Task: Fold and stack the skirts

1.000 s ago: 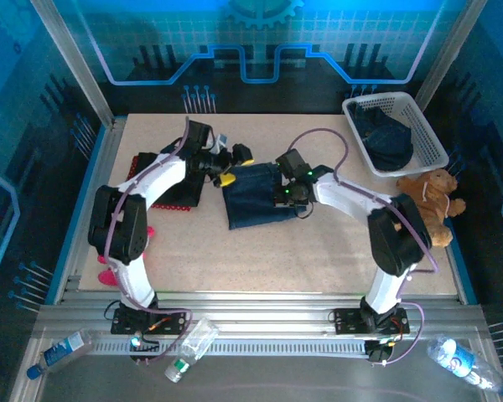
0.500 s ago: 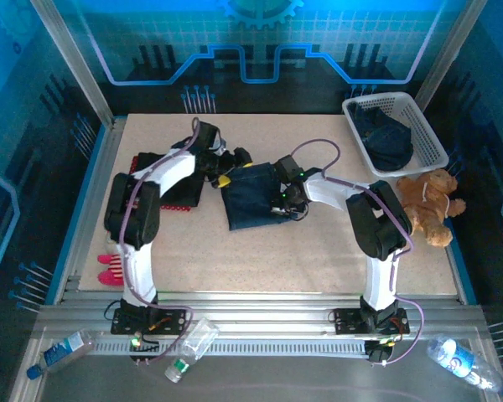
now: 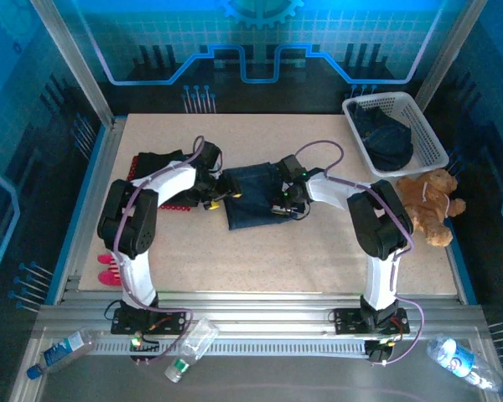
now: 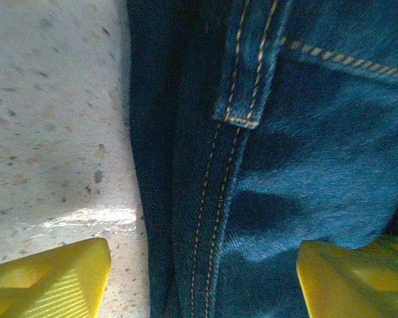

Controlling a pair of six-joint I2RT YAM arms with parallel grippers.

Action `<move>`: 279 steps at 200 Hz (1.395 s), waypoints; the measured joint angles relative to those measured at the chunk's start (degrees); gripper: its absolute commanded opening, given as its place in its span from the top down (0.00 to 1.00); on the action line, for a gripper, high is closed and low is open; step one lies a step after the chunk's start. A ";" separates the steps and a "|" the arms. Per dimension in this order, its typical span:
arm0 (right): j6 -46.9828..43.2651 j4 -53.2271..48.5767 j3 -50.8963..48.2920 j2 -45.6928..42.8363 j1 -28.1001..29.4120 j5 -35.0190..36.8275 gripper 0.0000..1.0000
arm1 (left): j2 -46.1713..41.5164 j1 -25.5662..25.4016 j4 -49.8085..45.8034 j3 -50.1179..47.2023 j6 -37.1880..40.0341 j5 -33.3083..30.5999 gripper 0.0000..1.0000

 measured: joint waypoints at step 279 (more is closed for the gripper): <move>1.42 9.18 12.72 11.30 -4.48 -8.20 0.83 | 4.02 -0.72 5.57 0.31 7.61 -0.26 0.74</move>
